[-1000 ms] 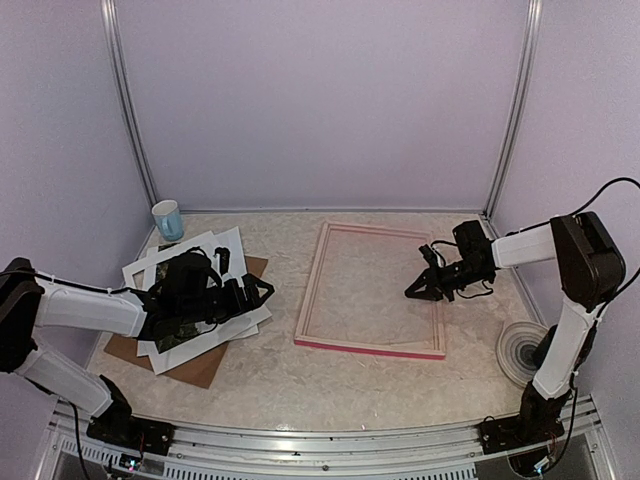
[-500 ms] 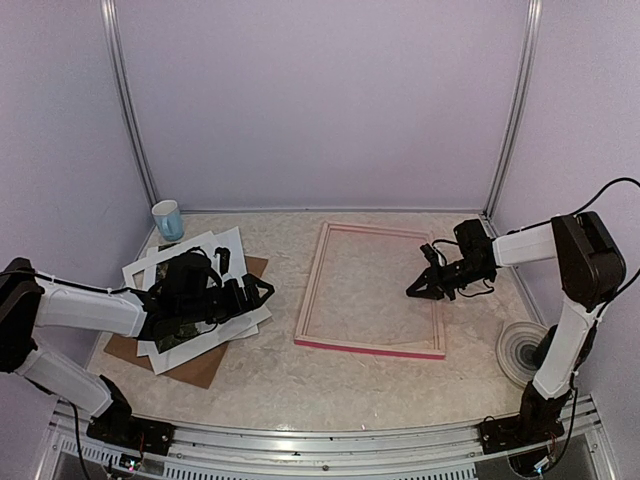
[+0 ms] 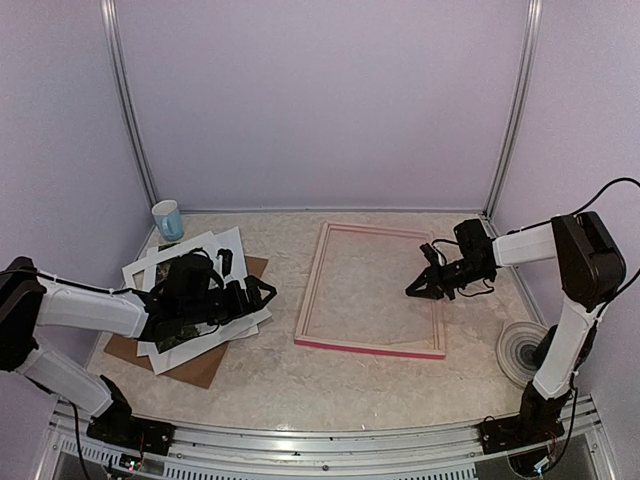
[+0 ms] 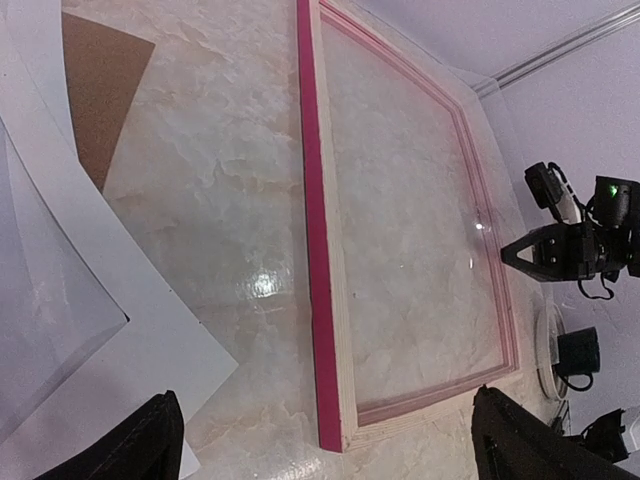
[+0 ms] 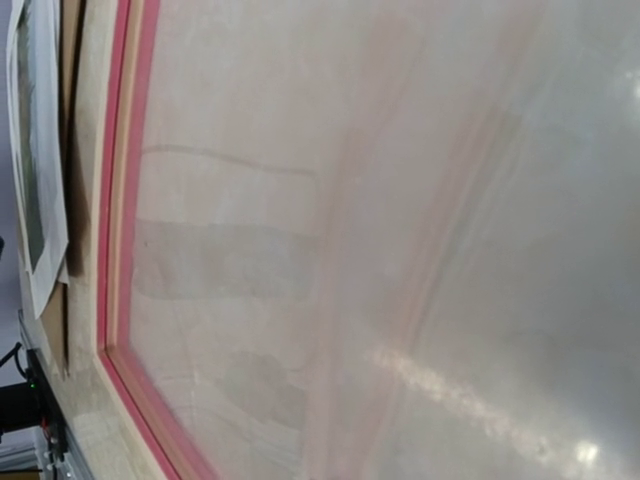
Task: Put the photo into the frame
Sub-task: Place the glass panel at the frame body.
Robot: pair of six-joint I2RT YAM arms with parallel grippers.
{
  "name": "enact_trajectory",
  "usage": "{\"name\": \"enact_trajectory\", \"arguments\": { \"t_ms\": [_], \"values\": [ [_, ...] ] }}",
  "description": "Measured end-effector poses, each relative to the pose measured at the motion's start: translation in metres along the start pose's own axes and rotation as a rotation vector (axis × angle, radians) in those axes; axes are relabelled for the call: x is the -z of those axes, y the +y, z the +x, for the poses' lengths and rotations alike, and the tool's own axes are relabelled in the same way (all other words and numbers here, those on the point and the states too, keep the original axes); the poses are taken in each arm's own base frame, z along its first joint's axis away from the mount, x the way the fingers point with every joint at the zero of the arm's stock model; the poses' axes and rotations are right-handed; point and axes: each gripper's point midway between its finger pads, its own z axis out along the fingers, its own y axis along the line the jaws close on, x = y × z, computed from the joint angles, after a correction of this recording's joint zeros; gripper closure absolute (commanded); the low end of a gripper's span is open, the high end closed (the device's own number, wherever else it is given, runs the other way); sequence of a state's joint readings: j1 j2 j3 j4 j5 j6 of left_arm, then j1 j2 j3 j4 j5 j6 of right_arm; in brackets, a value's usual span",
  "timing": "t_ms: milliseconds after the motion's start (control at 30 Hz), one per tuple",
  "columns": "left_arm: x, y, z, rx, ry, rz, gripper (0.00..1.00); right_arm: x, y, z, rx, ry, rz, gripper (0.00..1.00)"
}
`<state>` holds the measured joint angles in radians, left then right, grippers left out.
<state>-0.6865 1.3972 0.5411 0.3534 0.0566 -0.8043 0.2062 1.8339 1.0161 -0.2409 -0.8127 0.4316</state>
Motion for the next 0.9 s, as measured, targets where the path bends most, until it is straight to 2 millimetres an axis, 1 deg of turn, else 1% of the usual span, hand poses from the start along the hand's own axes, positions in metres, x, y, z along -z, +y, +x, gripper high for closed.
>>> {"name": "enact_trajectory", "arguments": {
  "t_ms": [300,367,600,900],
  "values": [
    [-0.0025,-0.0013,0.0057,-0.002,0.016,0.004,0.01,-0.0002,0.0014,-0.0006,0.0,-0.001,-0.007,1.0],
    [-0.003,-0.0014,0.0071,-0.002,0.021,0.005,0.01,-0.0004,0.0016,-0.0004,0.0,-0.001,-0.007,0.98],
    [-0.0044,-0.002,0.0083,-0.004,0.025,0.005,0.01,-0.0004,0.0003,-0.0009,0.0,-0.003,0.002,0.8],
    [-0.0046,-0.0029,0.0075,-0.004,0.024,0.007,0.01,0.0011,-0.0054,-0.0029,-0.007,-0.006,0.048,0.62]
  ]
}}
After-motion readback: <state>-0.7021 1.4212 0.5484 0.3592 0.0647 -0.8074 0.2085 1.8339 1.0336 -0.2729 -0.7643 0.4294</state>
